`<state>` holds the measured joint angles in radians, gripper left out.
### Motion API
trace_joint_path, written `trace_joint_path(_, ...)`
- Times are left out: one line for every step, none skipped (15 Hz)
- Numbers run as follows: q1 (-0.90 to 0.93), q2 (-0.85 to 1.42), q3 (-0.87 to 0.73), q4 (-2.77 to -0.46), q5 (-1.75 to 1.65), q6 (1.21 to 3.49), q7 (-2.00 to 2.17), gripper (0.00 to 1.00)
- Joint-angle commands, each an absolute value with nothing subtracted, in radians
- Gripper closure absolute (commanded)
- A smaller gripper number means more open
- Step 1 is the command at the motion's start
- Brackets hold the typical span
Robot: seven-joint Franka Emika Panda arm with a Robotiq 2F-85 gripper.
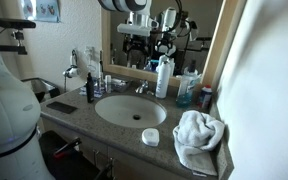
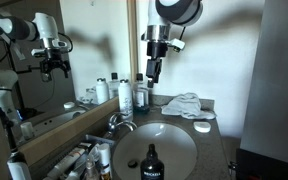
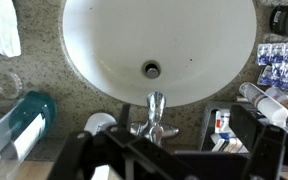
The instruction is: Open the tap then close it
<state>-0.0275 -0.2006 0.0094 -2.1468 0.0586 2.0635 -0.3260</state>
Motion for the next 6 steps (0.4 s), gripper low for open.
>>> trace_joint_path(-0.005, -0.285, -0.002, -2.196, 0.043, 2.082, -0.307, 0.00)
trace_joint_path(-0.002, -0.298, -0.003, -2.201, 0.042, 2.087, -0.309, 0.00)
trace_joint_path(0.002, -0.308, -0.003, -2.204, 0.043, 2.086, -0.311, 0.00)
trace_joint_path(0.004, -0.316, -0.004, -2.208, 0.042, 2.086, -0.310, 0.00)
trace_joint_path(0.005, -0.323, -0.003, -2.212, 0.040, 2.089, -0.307, 0.00)
trace_joint_path(0.006, -0.329, -0.003, -2.215, 0.039, 2.092, -0.307, 0.00)
